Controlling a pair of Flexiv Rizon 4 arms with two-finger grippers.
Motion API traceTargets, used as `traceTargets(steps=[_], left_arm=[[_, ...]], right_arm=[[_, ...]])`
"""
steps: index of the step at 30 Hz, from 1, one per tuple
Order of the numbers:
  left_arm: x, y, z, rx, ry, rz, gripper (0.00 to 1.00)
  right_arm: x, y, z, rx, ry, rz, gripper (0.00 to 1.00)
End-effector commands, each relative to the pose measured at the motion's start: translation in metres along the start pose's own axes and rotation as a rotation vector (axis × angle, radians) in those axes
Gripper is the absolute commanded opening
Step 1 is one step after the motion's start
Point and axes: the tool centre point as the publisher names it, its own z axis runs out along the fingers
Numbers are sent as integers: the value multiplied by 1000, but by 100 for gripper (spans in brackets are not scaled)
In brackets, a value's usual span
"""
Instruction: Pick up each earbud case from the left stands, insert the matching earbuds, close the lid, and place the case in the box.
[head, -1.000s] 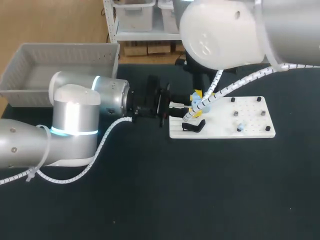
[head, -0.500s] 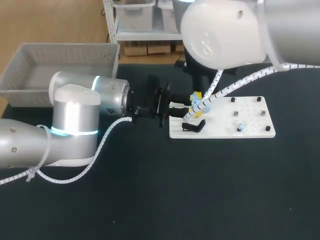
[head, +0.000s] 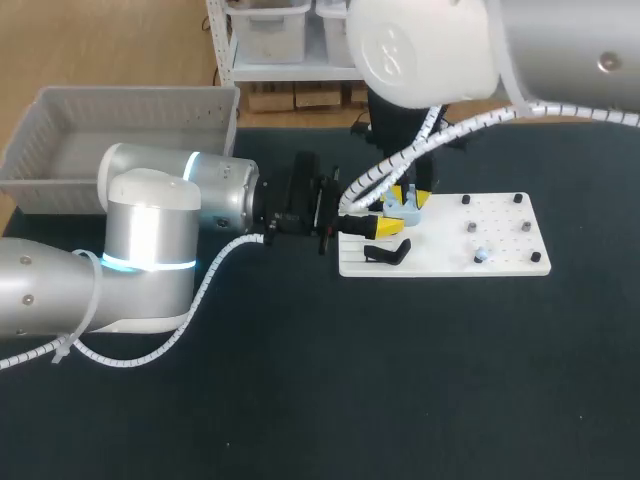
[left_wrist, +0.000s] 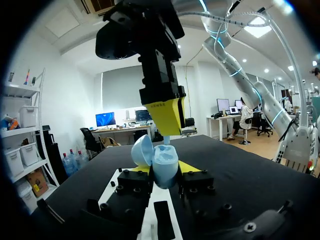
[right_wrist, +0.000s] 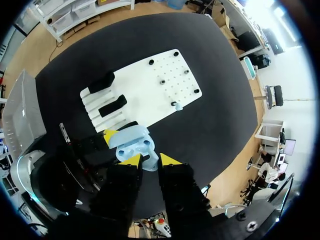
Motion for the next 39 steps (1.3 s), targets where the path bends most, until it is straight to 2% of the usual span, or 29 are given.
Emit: traceTargets(steps=[1,39], left_arm=[[0,-2,0,-8,-1,3,0],[0,-2,0,-8,-1,3,0]], right_arm=[[-3,6,-2,11,10,1,0],[-10,8,10,31,46,46,0]])
